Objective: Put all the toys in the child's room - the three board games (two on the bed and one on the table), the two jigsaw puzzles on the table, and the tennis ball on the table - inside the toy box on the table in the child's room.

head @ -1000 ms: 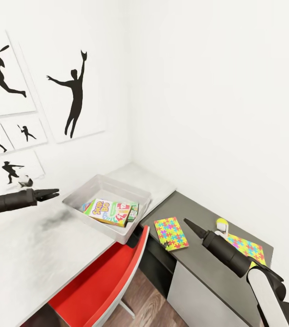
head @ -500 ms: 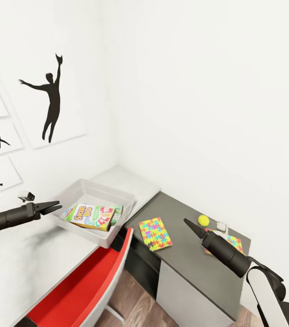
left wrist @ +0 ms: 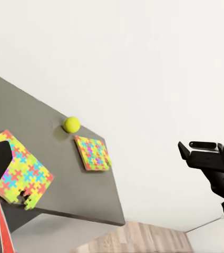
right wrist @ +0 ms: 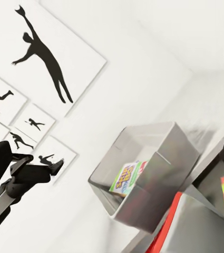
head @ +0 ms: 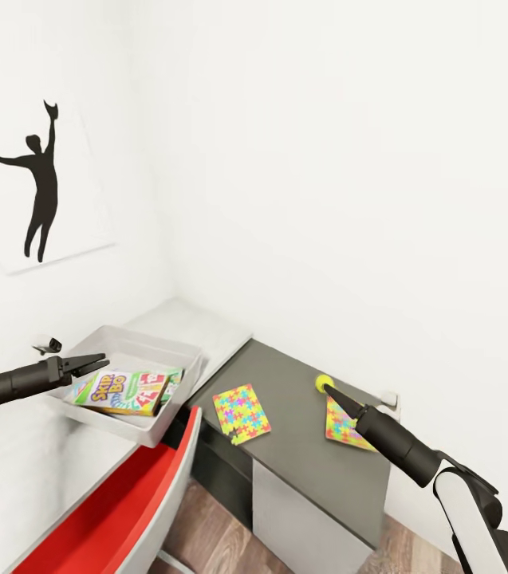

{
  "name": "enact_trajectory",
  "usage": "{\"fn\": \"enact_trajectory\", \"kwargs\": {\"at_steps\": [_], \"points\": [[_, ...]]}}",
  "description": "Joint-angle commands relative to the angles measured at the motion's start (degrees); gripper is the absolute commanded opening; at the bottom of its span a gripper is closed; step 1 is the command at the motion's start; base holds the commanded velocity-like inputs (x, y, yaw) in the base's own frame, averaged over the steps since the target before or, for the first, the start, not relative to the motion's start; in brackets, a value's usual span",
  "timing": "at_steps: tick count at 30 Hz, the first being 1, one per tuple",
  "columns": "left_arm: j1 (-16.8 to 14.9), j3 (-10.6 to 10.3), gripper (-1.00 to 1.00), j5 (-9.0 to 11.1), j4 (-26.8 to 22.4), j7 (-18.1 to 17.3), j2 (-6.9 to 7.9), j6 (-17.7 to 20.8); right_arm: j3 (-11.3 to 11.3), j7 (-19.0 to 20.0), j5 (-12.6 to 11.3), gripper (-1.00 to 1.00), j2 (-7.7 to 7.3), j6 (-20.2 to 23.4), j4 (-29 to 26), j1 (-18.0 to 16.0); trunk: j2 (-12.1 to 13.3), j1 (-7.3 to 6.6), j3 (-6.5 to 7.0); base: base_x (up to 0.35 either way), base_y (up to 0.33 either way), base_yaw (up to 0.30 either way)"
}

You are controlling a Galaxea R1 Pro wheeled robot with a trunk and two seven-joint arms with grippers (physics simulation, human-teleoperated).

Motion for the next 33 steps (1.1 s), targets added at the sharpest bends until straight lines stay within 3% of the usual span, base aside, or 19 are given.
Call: {"fn": "enact_trajectory", "kwargs": {"at_steps": [1,25,33], "points": [[0.0,0.0,1.0,0.0,0.0,-0.2,0.03,0.6,0.0,0.0,-0.3,1.0,0.0,0.4,0.0,-0.1,-0.1,0.04,-0.05,0.0,-0.101,-0.208],[0.0,0.1,1.0,-0.1,0.0,-0.2,0.21,0.4,0.0,-0.1,-0.3,1.0,0.0,0.4,0.0,-0.1,-0.1,0.04,1.58,0.0,-0.105,-0.208],[0.0,0.1,1.0,0.0,0.0,-0.2,0.16,0.4,0.0,-0.4,-0.3,1.0,0.01,-0.2,0.1,-0.1,-0.1,0.04,1.74,0.0,-0.097,-0.059]]}}
